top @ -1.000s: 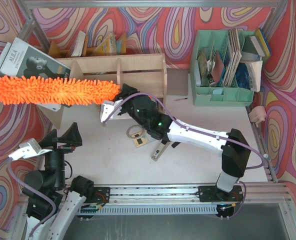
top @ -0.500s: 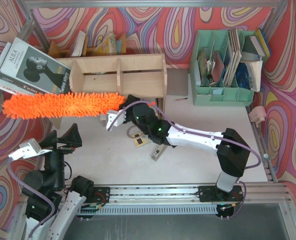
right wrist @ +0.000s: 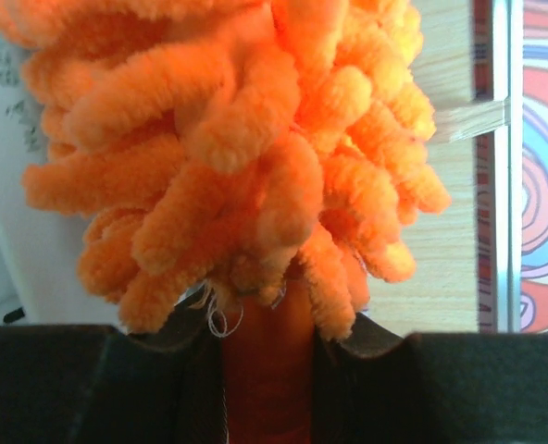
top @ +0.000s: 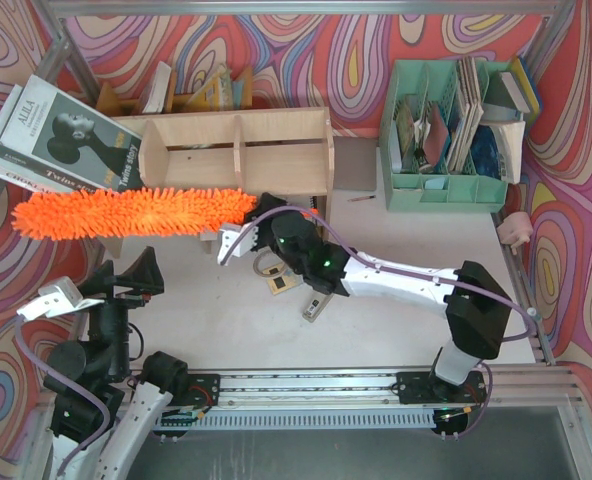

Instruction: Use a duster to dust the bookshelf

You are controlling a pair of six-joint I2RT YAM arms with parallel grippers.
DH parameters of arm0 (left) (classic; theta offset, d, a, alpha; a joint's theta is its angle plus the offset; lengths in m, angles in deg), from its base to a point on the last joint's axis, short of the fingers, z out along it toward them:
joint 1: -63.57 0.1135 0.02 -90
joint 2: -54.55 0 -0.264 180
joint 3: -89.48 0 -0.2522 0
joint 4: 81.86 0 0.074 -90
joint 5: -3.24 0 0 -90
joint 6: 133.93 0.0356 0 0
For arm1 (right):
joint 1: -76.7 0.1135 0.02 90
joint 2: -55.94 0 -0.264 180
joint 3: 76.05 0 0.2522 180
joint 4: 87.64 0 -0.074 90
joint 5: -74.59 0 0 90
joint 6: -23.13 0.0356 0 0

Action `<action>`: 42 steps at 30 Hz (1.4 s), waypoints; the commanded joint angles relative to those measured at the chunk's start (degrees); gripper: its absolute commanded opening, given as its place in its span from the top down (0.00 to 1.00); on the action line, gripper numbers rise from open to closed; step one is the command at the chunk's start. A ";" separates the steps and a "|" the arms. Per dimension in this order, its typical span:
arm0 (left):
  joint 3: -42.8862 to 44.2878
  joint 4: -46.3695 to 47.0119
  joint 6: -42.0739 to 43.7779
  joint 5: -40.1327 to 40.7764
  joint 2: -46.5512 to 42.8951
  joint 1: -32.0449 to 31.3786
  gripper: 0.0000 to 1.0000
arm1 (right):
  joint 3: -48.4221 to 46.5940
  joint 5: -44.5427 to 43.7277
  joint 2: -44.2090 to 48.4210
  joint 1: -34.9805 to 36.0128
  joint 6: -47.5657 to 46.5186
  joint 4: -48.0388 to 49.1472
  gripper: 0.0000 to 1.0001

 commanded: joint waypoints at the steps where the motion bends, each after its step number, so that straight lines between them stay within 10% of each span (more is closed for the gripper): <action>1: 0.09 0.80 -0.42 0.60 -0.55 0.52 0.01 | -6.90 1.29 2.68 1.47 0.66 3.53 1.00; 42: 0.11 0.70 -0.90 0.95 -0.21 0.89 0.02 | -5.65 -1.54 -0.28 2.45 3.82 3.45 1.00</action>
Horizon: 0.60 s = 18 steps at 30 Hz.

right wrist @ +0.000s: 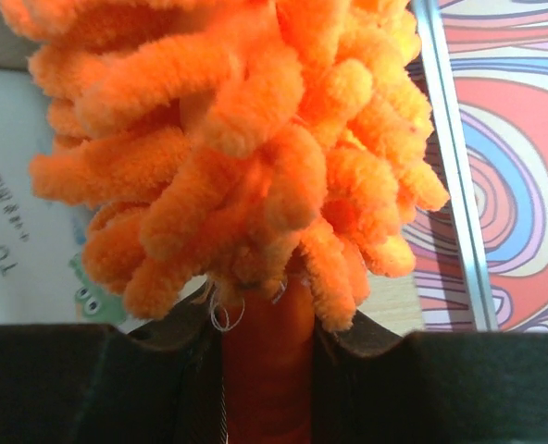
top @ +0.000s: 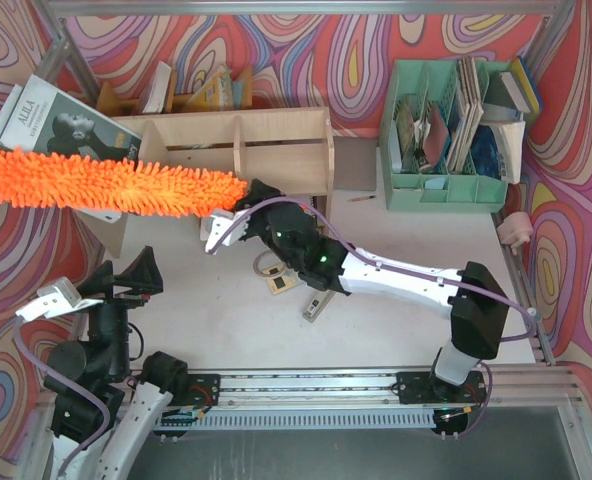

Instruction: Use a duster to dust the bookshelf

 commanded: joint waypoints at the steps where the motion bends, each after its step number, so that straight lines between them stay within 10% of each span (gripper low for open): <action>1: 0.09 0.71 -0.10 0.50 -0.16 0.46 0.02 | 4.38 -0.95 0.79 0.96 1.54 2.70 1.00; 18: 0.02 0.87 -0.53 -0.49 1.01 0.94 0.01 | 4.10 -2.79 1.28 1.53 3.77 2.73 1.00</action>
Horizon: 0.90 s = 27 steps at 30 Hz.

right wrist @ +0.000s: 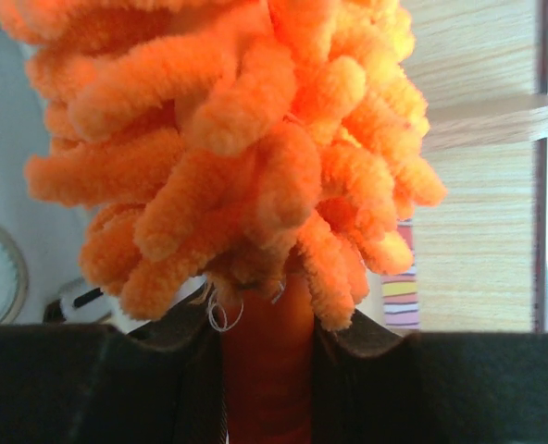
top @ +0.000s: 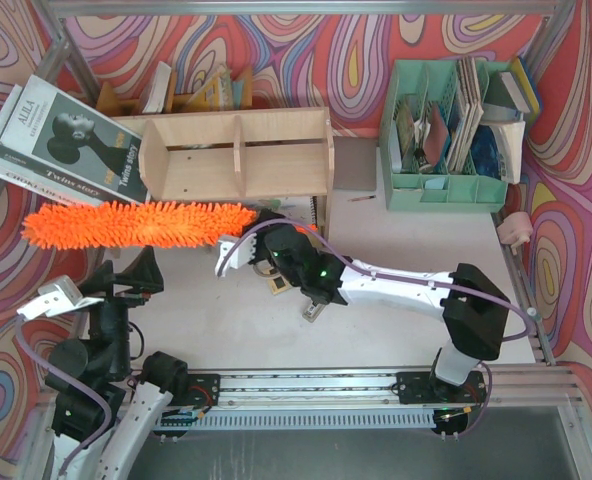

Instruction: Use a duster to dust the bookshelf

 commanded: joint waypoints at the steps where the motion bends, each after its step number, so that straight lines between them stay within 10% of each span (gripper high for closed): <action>1: 0.06 0.87 -0.49 -0.43 0.65 0.50 0.01 | -8.63 -1.01 -0.09 0.57 0.34 5.62 1.00; 27: 0.07 0.84 -0.75 -0.52 0.89 0.83 0.01 | -1.54 -4.09 1.28 0.92 4.18 7.94 1.00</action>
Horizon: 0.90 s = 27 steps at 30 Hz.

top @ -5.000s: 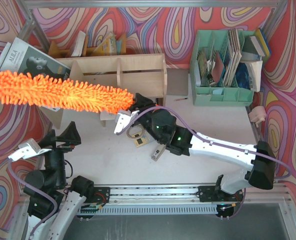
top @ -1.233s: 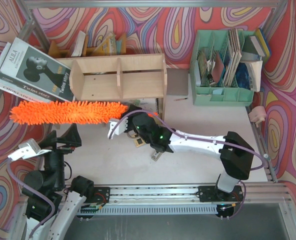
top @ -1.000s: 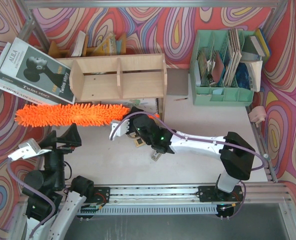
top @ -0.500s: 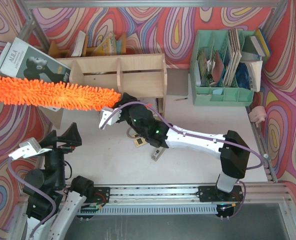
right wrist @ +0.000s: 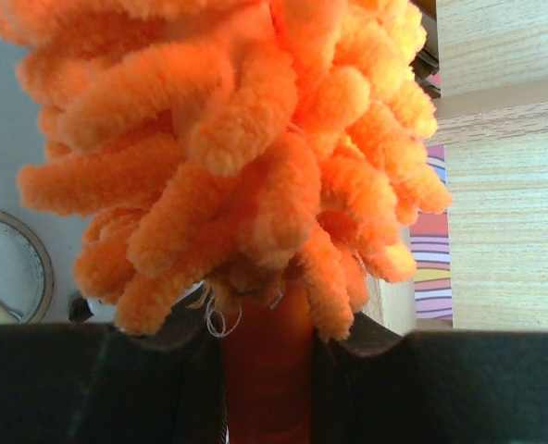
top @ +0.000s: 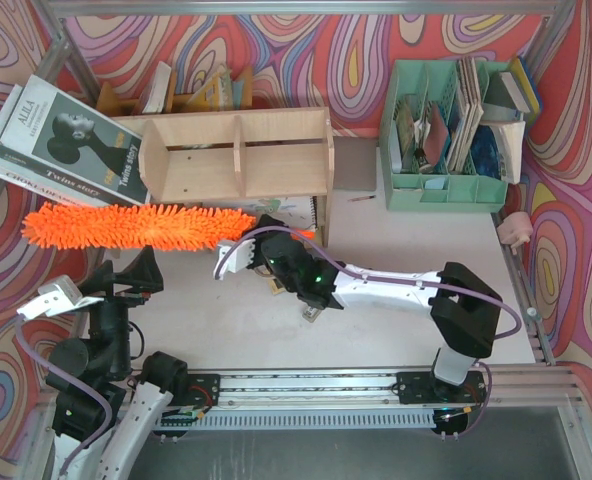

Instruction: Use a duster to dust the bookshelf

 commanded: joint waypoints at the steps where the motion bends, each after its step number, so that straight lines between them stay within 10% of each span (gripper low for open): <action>1: 0.01 0.86 -0.43 -0.57 0.64 0.40 0.02 | -3.60 -0.80 3.63 0.12 2.62 4.47 1.00; 10: 0.09 0.75 -0.53 -0.70 0.35 0.68 0.02 | -14.49 -0.05 -1.12 0.04 1.70 3.08 1.00; 27: 0.12 0.71 -0.62 -0.76 0.31 0.78 0.01 | -5.06 -3.76 1.20 -0.33 3.24 4.09 1.00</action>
